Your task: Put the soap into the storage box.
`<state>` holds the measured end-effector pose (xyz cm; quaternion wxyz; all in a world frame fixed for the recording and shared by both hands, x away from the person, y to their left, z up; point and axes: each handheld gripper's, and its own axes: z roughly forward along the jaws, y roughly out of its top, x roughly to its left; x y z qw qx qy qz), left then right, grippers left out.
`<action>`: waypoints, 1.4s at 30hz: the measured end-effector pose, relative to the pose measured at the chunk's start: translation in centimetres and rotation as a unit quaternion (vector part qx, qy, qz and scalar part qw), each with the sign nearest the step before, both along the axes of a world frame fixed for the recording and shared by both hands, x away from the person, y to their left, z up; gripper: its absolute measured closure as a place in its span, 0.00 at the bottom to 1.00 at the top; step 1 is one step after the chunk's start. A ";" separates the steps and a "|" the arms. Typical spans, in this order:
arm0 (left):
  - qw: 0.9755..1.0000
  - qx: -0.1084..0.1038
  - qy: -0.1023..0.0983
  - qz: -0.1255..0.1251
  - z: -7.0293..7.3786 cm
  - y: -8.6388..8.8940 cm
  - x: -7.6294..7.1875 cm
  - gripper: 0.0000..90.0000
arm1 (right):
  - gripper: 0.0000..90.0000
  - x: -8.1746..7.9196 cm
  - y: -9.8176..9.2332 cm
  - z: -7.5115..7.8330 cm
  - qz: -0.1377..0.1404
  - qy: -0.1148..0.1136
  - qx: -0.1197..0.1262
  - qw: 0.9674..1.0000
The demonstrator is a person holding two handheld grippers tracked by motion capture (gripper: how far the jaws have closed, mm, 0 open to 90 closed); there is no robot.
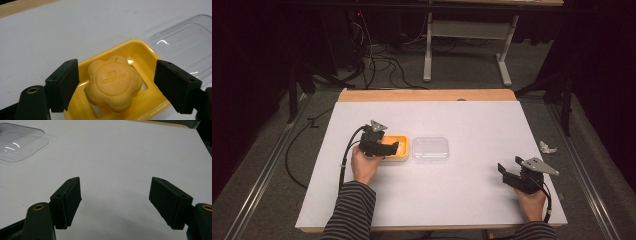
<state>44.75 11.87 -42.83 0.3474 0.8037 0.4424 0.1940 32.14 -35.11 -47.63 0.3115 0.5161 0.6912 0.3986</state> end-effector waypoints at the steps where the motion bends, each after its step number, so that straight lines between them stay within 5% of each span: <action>1: 1.000 -0.002 -0.003 -0.002 0.2 0.0 -0.1 0.23 | 0.29 0.0 0.0 0.0 0.000 0.000 0.000 1.000; 15: 0.999 -0.031 -0.035 -0.014 2.0 0.6 -2.2 0.23 | 0.29 0.0 0.0 0.0 0.003 0.000 0.000 1.000; 42: 0.996 -0.069 -0.058 -0.015 3.1 2.2 -6.1 0.23 | 0.29 0.0 -0.1 0.0 0.001 -0.002 0.003 1.000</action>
